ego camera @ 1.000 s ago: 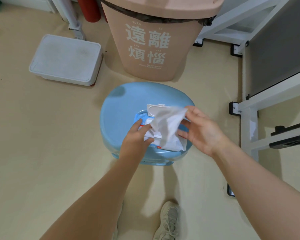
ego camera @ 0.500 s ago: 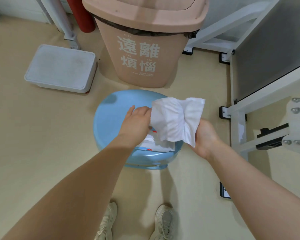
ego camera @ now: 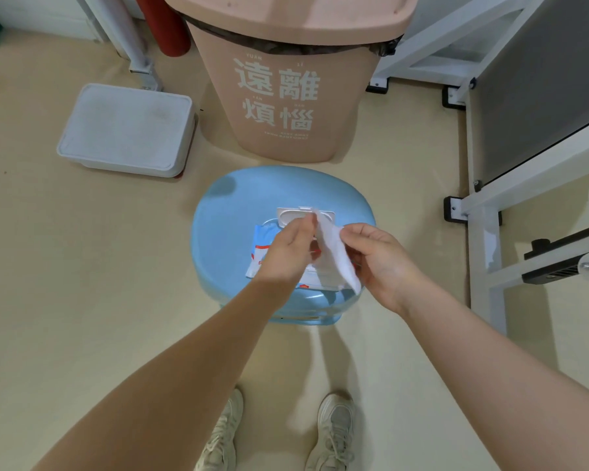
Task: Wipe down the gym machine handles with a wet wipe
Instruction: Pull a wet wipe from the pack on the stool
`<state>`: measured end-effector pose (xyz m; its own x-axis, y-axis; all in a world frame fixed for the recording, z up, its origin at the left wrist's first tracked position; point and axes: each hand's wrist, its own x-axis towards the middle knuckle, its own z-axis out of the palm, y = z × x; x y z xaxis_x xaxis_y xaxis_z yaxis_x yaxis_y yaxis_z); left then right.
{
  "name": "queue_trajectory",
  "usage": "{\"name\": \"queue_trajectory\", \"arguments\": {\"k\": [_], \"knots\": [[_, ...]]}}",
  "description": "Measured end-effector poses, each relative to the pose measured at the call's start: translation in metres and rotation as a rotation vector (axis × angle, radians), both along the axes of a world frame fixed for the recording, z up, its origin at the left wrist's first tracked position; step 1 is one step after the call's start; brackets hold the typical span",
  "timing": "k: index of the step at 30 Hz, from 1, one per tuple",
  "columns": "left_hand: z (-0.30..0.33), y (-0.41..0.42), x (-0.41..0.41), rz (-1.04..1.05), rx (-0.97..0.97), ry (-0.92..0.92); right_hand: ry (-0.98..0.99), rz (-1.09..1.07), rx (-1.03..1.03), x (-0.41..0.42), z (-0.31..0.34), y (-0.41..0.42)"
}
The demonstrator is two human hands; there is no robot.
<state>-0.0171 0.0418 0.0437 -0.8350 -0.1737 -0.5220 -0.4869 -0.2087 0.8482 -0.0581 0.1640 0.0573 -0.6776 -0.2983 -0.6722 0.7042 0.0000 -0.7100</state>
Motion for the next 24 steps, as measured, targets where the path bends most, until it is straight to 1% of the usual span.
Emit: {"name": "queue_trajectory", "arguments": {"k": [1, 4, 8, 11, 16, 20, 22, 24], "knots": [[-0.001, -0.001, 0.000, -0.009, 0.034, -0.005, 0.004, 0.001, 0.011, -0.001, -0.001, -0.002], [-0.007, -0.010, -0.003, -0.034, 0.015, -0.013, -0.037, -0.023, -0.008, -0.003, -0.002, -0.005], [-0.011, -0.023, -0.003, 0.030, 0.006, -0.043, -0.052, -0.111, -0.001, -0.005, -0.002, -0.004], [-0.016, -0.029, 0.005, 0.041, 0.048, -0.086, -0.043, -0.199, -0.068, -0.009, -0.001, 0.003], [-0.020, -0.023, 0.002, -0.031, 0.171, -0.159, -0.142, -0.073, -0.226, -0.007, -0.004, 0.005], [-0.020, -0.025, 0.000, -0.222, 0.171, -0.152, -0.172, -0.115, -0.260, -0.006, -0.005, 0.001], [-0.018, -0.026, 0.001, -0.209, 0.203, -0.158, -0.180, -0.118, -0.241, -0.005, -0.005, 0.001], [-0.015, -0.027, 0.003, -0.119, 0.198, -0.165, -0.177, -0.118, -0.166, -0.005, -0.007, 0.003]]}}
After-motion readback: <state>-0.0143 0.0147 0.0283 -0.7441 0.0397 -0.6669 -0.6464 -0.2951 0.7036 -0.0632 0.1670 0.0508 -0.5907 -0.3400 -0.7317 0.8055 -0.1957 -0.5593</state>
